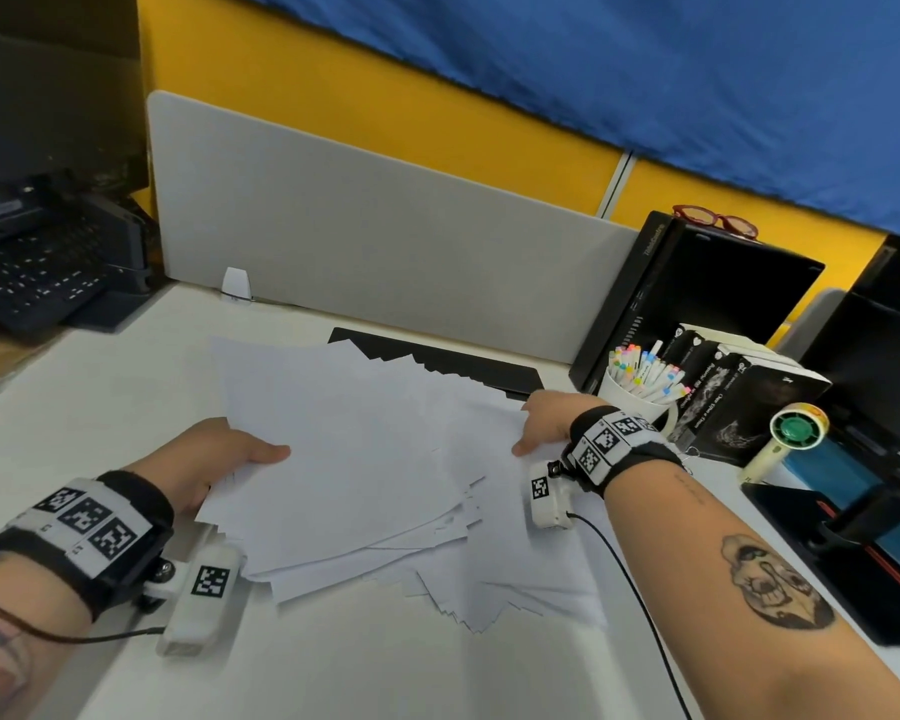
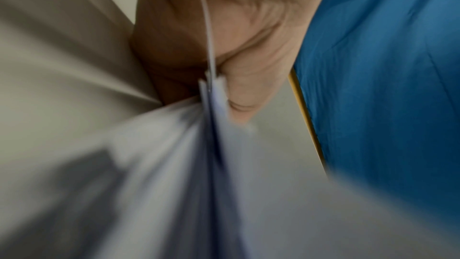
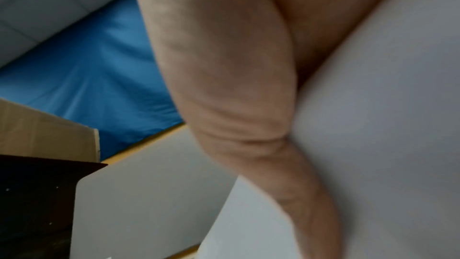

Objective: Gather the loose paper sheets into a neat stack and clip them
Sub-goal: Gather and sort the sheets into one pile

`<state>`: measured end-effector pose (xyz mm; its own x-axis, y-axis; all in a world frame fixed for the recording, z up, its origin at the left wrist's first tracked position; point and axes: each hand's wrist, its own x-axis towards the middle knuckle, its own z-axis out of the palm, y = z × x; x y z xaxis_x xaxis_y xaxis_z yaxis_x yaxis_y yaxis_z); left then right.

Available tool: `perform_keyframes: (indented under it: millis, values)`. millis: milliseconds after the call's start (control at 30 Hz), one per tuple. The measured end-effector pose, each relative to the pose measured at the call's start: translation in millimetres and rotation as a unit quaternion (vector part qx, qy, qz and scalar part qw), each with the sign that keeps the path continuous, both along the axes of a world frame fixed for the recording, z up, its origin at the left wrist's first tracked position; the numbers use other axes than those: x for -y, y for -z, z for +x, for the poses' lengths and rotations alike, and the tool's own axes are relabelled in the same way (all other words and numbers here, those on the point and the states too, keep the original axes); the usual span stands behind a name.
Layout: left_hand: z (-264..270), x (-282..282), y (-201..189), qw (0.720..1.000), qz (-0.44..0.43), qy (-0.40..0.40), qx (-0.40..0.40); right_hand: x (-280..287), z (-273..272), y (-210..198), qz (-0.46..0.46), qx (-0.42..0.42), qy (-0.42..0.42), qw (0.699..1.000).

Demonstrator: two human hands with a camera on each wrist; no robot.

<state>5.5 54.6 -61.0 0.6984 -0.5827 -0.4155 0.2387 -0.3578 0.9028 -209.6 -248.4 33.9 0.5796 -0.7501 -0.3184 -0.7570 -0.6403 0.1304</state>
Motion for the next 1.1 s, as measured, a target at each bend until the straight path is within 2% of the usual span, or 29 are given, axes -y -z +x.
perform_keyframes:
  millis: [67,133,200,267,333,400,467,533,600,700,767,900,1033,1100]
  values:
    - [0,-1,0,1.000,0.006,-0.003,0.003,0,0,-15,-0.054,0.041,0.012,0.998]
    - [-1,-1,0,1.000,0.011,-0.006,0.002,1,-2,-30,-0.104,0.138,0.057,0.983]
    - [-3,0,-2,1.000,0.008,-0.010,0.003,1,-6,-45,-0.143,0.259,0.108,0.949]
    - [-6,0,-3,1.000,0.005,-0.024,0.004,-1,-7,-57,-0.147,0.395,0.111,0.900]
    - [-8,-1,-5,0.999,0.006,-0.049,0.020,-8,-4,-63,-0.060,0.535,0.085,0.838]
    - [-12,-2,-11,0.997,0.016,-0.067,0.026,-19,4,-60,0.054,0.635,0.087,0.766]
    - [-15,1,-15,0.996,-0.019,-0.091,0.019,-35,14,-49,0.161,0.668,0.115,0.717]
    - [-24,0,-25,0.994,-0.064,-0.091,-0.018,-47,24,-27,0.268,0.651,0.138,0.697]
    - [-25,-1,-28,0.991,-0.086,-0.083,-0.053,-59,32,-3,0.339,0.601,0.150,0.708]
    - [-23,-4,-26,0.990,-0.108,-0.062,-0.068,-79,40,27,0.359,0.502,0.147,0.773]
    - [-22,-4,-24,0.991,-0.117,-0.039,-0.042,-89,42,43,0.374,0.447,0.140,0.800]
    - [-19,-8,-19,0.997,-0.066,0.001,-0.033,-86,41,63,0.430,0.412,0.152,0.789]
    - [10,-4,5,0.990,-0.123,-0.042,-0.050,-60,28,59,0.336,0.476,0.197,0.789]
    - [0,-2,-5,0.991,-0.114,-0.042,-0.050,-40,16,60,0.259,0.495,0.249,0.791]
